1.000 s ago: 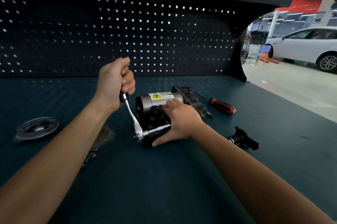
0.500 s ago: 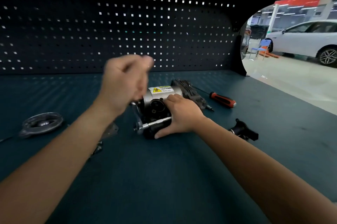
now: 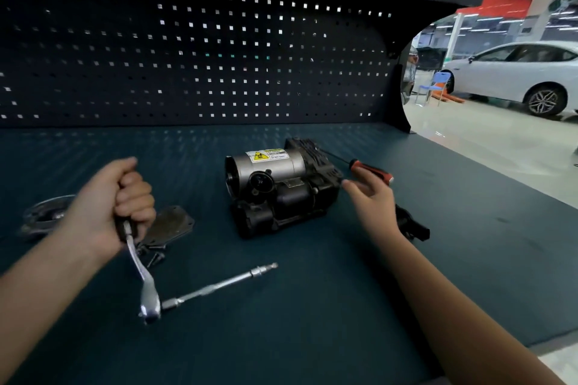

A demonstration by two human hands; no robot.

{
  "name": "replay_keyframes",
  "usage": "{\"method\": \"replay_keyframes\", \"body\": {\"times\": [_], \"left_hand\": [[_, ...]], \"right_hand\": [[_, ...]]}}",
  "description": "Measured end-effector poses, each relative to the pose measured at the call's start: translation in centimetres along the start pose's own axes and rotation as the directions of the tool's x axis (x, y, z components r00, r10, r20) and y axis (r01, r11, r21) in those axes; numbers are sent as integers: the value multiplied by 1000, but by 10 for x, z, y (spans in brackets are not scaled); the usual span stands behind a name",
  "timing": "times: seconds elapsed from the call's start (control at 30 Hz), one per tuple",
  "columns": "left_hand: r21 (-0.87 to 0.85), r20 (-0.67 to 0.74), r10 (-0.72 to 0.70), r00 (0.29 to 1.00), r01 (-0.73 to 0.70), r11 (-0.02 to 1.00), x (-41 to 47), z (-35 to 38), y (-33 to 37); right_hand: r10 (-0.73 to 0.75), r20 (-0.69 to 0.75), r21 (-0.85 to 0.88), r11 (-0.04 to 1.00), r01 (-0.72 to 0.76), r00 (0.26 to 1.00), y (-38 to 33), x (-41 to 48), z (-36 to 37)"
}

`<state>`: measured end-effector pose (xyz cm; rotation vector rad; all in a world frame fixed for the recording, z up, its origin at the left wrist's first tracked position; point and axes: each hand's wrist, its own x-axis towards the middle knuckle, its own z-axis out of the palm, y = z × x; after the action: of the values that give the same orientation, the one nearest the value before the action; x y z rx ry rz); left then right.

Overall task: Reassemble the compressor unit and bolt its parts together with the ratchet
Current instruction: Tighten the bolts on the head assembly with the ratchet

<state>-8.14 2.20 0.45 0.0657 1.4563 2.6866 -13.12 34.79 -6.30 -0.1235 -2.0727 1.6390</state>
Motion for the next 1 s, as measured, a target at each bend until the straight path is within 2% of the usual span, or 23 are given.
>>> {"method": "replay_keyframes", "body": {"times": [0.13,0.17,0.23,0.3,0.37,0.47,0.5,0.53,0.7,0.77,0.83,0.87,0.93,1.0], "left_hand": [[37,-162,-57,985,64,997,10,5,-29],[94,-204,-16,979,36,995,14,3,-33],[343,-243,129,962,-39,939,17,1,-37],[615,-219,303,928,-110,781,21,-5,-42],[771,-167,392,905,-128,624,21,-11,-43],[955,-1,459,889,-135,263,20,-19,-40],[976,47,457,888,-138,169,20,-20,-39],[983,73,447,891,-140,118,19,-21,-37],[987,122,412,903,-154,44,17,-24,-30],[988,130,400,907,-151,22,17,-25,-27],[990,129,374,918,-138,-2,17,-26,-24],[992,124,357,926,-125,-20,15,-25,-23],[990,140,341,930,-130,-52,13,-23,-20],[984,174,381,908,-179,-23,12,-23,-15]], "right_hand": [[70,167,-71,996,-58,984,1,-7,7],[58,171,-96,994,-42,984,2,-9,8],[-7,136,-204,978,35,991,0,-10,11],[-76,78,-324,941,97,994,-2,-11,17],[-134,41,-420,897,138,990,-4,-10,20],[-154,52,-461,873,160,987,-7,-4,21],[-153,51,-441,883,160,987,-8,-3,21],[-158,41,-417,895,161,987,-9,-1,23],[-181,-58,-448,884,137,982,-15,2,25],[-268,-95,-381,899,214,959,-27,-7,29],[-356,-26,-315,890,330,934,-46,-19,45],[-346,51,-321,883,343,937,-53,-24,57],[-248,195,-448,838,311,949,-61,-28,82],[-208,200,-597,749,287,958,-60,-28,98]]}}
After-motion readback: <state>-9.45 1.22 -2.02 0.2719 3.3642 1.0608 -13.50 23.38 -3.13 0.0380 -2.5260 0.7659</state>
